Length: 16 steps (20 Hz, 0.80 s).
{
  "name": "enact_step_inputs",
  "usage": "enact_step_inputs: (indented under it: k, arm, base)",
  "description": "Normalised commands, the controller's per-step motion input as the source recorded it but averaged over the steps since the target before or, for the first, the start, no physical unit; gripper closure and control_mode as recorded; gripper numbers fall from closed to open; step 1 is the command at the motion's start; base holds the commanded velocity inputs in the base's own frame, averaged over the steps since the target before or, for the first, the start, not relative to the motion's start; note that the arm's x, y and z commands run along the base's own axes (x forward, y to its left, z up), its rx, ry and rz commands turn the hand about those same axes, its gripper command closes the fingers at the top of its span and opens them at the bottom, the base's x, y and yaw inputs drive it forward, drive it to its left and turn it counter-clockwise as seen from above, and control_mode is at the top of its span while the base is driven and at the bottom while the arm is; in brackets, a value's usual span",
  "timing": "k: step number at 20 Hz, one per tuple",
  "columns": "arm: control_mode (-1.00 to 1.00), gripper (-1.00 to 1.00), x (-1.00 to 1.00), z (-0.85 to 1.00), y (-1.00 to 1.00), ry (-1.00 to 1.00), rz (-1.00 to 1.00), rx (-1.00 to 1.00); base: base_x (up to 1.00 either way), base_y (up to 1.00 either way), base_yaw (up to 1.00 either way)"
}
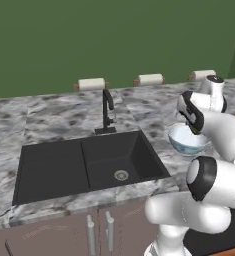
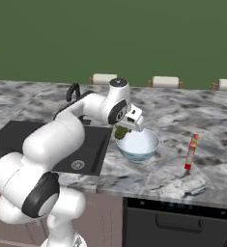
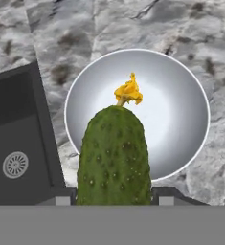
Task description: Pick the cucumber from the sink and place it in the bowl. Then pick the bowl and place it in the microwave. Then close the microwave door and press the start button.
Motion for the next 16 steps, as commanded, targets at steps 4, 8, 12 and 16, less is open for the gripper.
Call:
enact_step_inputs:
  k: [4, 8, 12, 16]
  arm:
    - [-1.0, 1.0, 0.85, -0.52, -0.33, 0.22, 0.05, 0.0]
    - [-1.0, 1.0, 0.15, -0.74, -0.03, 0.2, 0.06, 0.0]
    - [-1.0, 1.0, 0.0, -0.5, -0.17, 0.12, 0.06, 0.01]
    - [-1.0, 1.0, 0.0, -0.44, -0.17, 0.13, 0.07, 0.01]
  base:
    - [0.0, 0.0, 0.0]
    - [0.0, 0.0, 0.0]
    - [0.0, 0.0, 0.0]
    - [0.0, 0.0, 0.0]
